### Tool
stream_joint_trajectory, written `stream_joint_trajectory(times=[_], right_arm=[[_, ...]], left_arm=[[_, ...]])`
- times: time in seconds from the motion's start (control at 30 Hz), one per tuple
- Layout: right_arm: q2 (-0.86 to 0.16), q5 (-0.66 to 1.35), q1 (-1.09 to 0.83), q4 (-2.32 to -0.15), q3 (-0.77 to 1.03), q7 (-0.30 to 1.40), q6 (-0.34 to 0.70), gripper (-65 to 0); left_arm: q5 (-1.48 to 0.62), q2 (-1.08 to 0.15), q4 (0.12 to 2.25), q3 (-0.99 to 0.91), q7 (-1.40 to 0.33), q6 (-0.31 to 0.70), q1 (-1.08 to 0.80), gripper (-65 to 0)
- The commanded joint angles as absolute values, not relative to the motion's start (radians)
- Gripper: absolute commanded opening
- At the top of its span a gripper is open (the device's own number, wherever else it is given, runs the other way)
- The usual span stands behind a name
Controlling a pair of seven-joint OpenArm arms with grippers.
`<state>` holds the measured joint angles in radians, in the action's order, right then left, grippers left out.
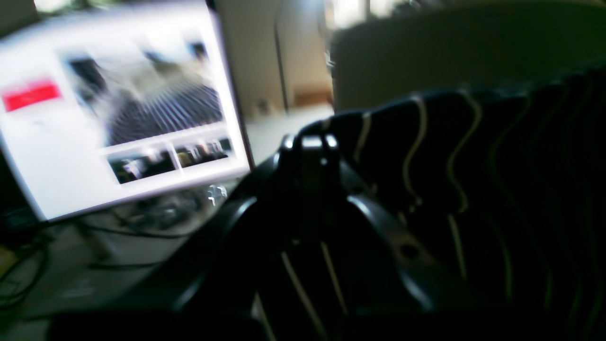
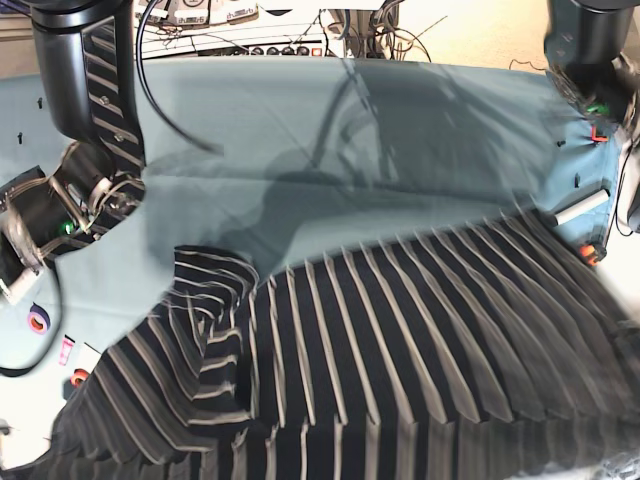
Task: Layout the t-shirt on the table in an organized manner, then fold the t-shirt properly
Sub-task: 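Lift the shirt edge with both grippers and swing it up, then lay the shirt down flat and release both grippers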
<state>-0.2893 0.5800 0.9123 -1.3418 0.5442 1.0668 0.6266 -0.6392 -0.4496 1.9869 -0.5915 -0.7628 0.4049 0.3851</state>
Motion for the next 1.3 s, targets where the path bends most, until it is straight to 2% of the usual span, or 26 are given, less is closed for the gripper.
stream_joint_trajectory(times=[0.0,0.13,0.23,0.33,0.37,0.43,0.47,0.5,0.53,0.7,0.8,0.93,1.07,1.2,1.27], right_arm=[[-0.311,0.549,0.947,-1.288,0.518,0.999,0.625,-65.0],[-0.333,0.313,0.948,-0.983,0.394,0.739,0.616,-65.0],[-0.329,0.134,0.948,-0.805,0.319,0.513,0.533,-65.0],[-0.329,0.015,0.947,-0.694,0.274,0.368,0.523,-65.0],[-0.329,-0.002,0.947,-0.677,0.265,0.359,0.524,-62.3],[-0.329,-0.019,0.947,-0.672,0.248,0.358,0.524,-47.2],[-0.330,-0.028,0.948,-0.672,0.244,0.352,0.523,-42.4],[-0.330,-0.037,0.950,-0.672,0.243,0.331,0.522,-40.7],[-0.331,-0.048,0.950,-0.672,0.244,0.312,0.522,-40.7],[-0.345,-0.049,0.950,-0.673,0.244,0.294,0.522,-40.7],[-0.356,-0.045,0.950,-0.685,0.244,0.394,0.523,-40.7],[-0.371,0.044,0.939,-0.754,0.245,0.530,0.532,-40.7],[-0.393,0.184,0.871,-0.927,0.257,0.624,0.645,-40.7],[-0.393,0.354,0.745,-1.160,0.331,0.745,0.669,-40.8],[-0.393,0.437,0.672,-1.272,0.387,0.798,0.669,-40.8]], left_arm=[[-0.613,-0.467,1.944,-0.550,-0.715,0.393,0.427,-65.0],[-0.500,-0.465,1.654,-0.340,-0.636,0.392,0.521,-65.0],[-0.417,-0.456,1.376,-0.181,-0.468,0.340,0.620,-65.0],[-0.318,-0.425,1.115,-0.058,-0.292,0.334,0.734,-65.0],[-0.300,-0.416,1.045,-0.028,-0.249,0.339,0.764,-58.5],[-0.279,-0.407,0.938,0.017,-0.176,0.341,0.810,-40.8],[-0.280,-0.404,0.900,0.031,-0.149,0.339,0.826,-33.7],[-0.280,-0.402,0.877,0.041,-0.141,0.337,0.841,-29.1],[-0.279,-0.398,0.863,0.043,-0.144,0.333,0.852,-27.3],[-0.280,-0.396,0.866,0.043,-0.203,0.334,0.880,-27.2],[-0.313,-0.397,0.892,0.036,-0.363,0.334,0.887,-27.5],[-0.450,-0.396,0.953,-0.026,-0.550,0.356,0.878,-34.7],[-0.613,-0.394,1.098,-0.174,-0.744,0.521,0.836,-40.5],[-0.711,-0.388,1.332,-0.348,-0.904,0.535,0.727,-46.3],[-0.734,-0.385,1.456,-0.416,-0.977,0.532,0.661,-46.7]])
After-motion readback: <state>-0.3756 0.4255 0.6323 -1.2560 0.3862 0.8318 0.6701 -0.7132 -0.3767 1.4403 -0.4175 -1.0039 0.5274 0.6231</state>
